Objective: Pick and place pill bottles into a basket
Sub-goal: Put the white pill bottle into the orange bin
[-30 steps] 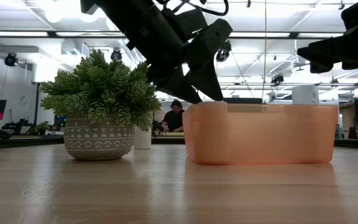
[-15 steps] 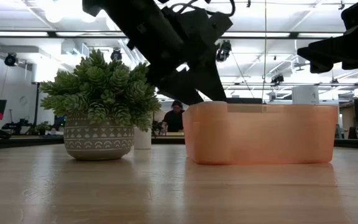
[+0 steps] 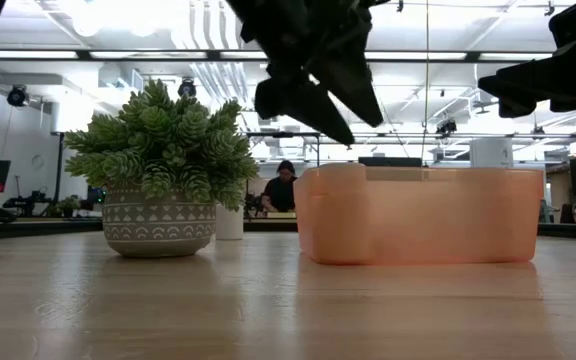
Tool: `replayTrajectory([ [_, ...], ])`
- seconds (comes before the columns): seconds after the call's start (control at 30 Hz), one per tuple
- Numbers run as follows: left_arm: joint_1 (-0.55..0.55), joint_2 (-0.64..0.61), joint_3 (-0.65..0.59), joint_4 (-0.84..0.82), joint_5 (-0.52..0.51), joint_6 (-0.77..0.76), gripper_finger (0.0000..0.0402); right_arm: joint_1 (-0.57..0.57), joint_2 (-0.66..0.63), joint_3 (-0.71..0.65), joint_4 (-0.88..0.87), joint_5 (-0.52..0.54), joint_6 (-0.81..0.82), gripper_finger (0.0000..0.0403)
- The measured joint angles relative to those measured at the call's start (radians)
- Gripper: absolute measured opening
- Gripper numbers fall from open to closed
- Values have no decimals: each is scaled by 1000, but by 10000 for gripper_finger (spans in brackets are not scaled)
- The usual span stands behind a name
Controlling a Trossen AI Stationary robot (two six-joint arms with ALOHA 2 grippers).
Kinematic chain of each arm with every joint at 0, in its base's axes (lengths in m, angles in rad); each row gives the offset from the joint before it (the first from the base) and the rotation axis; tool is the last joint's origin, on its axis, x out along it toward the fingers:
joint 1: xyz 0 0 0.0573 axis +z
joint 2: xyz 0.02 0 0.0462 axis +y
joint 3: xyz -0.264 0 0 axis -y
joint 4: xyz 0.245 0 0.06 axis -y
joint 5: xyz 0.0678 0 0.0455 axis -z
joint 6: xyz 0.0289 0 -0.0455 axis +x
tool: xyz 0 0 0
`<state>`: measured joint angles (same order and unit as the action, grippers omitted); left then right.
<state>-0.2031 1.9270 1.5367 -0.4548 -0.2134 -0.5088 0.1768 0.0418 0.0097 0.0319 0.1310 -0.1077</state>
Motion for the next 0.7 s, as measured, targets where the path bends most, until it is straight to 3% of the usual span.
replayTrajectory([
  [0.7,24,75,127,-117,62,98,213,0,0,0,0,0,0,141],
])
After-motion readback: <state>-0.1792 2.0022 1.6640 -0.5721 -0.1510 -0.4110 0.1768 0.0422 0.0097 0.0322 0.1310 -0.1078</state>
